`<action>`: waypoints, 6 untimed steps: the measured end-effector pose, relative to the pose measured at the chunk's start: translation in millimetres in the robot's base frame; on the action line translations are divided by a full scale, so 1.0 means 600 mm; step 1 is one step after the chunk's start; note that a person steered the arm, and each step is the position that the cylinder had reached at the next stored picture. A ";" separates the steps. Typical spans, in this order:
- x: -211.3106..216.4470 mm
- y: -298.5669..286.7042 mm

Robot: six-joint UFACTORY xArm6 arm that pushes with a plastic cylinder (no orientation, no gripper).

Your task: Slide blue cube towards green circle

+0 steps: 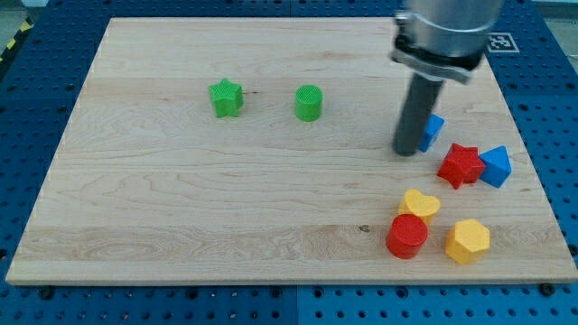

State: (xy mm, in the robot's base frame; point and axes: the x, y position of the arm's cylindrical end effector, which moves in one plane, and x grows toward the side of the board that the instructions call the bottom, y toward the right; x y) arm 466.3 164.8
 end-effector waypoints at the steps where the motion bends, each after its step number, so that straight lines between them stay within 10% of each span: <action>1: 0.013 0.069; 6: -0.031 0.039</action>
State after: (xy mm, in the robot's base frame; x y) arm 447.8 188.3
